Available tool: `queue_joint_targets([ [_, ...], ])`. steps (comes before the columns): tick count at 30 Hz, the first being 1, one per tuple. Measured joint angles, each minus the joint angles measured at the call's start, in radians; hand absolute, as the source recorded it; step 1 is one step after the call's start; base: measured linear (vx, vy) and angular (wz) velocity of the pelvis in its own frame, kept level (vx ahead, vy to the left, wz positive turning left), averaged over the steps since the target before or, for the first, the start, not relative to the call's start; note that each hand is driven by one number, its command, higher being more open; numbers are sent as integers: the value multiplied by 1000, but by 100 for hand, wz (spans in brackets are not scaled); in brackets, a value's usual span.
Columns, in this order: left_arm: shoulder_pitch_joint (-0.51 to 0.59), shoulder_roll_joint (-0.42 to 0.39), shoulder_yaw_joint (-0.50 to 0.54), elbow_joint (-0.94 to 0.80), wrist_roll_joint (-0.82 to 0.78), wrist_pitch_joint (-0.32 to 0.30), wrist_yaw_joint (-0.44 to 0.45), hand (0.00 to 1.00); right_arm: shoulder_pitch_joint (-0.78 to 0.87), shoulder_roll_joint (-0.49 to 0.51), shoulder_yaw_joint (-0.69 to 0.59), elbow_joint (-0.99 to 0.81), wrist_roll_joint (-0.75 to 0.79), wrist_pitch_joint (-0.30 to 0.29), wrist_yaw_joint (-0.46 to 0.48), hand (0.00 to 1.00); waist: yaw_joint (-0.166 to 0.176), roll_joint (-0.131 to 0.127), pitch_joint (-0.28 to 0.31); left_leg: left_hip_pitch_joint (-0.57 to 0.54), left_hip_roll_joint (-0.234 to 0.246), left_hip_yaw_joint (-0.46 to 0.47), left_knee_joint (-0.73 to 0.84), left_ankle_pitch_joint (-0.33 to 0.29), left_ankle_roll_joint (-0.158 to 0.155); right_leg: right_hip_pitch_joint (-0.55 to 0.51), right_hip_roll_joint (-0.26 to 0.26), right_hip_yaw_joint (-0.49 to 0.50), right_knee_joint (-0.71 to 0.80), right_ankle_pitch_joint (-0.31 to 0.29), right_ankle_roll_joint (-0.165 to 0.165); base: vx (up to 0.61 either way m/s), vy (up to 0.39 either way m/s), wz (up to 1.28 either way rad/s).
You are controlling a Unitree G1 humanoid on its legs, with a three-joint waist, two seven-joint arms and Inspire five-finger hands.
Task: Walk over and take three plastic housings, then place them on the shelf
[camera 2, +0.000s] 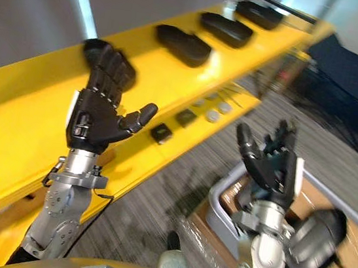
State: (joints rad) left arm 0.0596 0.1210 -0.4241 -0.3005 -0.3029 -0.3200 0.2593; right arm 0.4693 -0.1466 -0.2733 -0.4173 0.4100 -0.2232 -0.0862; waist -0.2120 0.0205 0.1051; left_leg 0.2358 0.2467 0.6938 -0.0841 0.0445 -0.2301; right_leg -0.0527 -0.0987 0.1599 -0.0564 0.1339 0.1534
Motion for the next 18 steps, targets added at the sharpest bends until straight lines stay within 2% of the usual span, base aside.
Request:
queue_joint_targets([
  [3, -33, -14, -35, 34, 1, 15, 44, 100, 144, 60, -80, -77, 11, -17, 0, 100, -73, 8, -6, 42, 43, 87, 36, -29, -22, -2, 51, 56, 3, 0, 0, 23, -24, -78],
  [4, -33, -16, -38, 34, 1, 15, 47, 100, 154, 68, -82, -84, 14, -21, 1, 100, -74, 8, -6, 45, 46, 94, 41, -32, -23, -3, 55, 62, 4, 0, 0, -252, 46, -156],
  [5, -33, -44, -23, 34, 3, 40, 134, 100, 92, 106, -64, -109, 149, -125, 109, 100, -56, 17, -14, -8, 28, -18, 171, -176, 3, -75, 84, 183, 38, 4, 4, -289, 90, -138],
  [8, -29, -45, 13, 32, 4, 57, 169, 100, 52, 103, -34, -107, 146, -126, 129, 100, -30, 31, -23, -21, 22, -60, 221, -218, 15, -73, 82, 205, 38, 10, 5, -160, 87, -59],
  [9, -11, -43, 48, 18, 4, 59, 170, 100, 32, 100, -7, -103, 146, -127, 130, 100, -2, 37, -22, -44, 3, -173, 254, -274, 46, -76, 87, 224, 40, 14, 3, -74, 65, -37],
  [10, 5, -42, 72, 4, 5, 61, 170, 100, 8, 97, 14, -90, 146, -133, 130, 100, 8, 38, -20, -58, -12, -232, 275, -300, 54, -80, 91, 240, 40, 17, 3, -116, 95, -76],
  [11, 56, -42, 120, -37, 13, 63, 172, 100, -63, 74, 57, -33, 144, -142, 123, 100, 28, 40, -20, -83, -36, -325, 321, -351, 78, -99, 104, 278, 55, 15, -1, -110, 96, -65],
  [12, 85, -43, 154, -57, 8, 55, 152, 100, -99, 56, 87, 3, 136, -136, 88, 100, 30, 42, -21, -112, -38, -366, 366, -378, 82, -115, 106, 281, 71, 12, -3, -123, 122, -36],
  [13, 90, -45, 165, -58, -1, 42, 119, 100, -98, 60, 114, 18, 106, -126, 34, 100, 49, 44, -19, -152, -39, -381, 418, -401, 88, -136, 101, 267, 101, 0, -10, -83, 90, 12],
  [15, 90, -49, 161, -67, -1, 9, 94, 100, -64, 82, 152, 23, 104, -108, -10, 100, 79, 45, -8, -198, -40, -415, 501, -425, 90, -173, 101, 248, 184, -23, 1, -86, 103, 34],
  [18, 87, -70, 139, -102, -2, -6, 76, 100, -18, 125, 205, 36, 63, -94, -13, 100, 97, 39, 24, -212, -37, -419, 588, -462, 105, -180, 99, 211, 245, -24, 2, -113, 82, -2],
])
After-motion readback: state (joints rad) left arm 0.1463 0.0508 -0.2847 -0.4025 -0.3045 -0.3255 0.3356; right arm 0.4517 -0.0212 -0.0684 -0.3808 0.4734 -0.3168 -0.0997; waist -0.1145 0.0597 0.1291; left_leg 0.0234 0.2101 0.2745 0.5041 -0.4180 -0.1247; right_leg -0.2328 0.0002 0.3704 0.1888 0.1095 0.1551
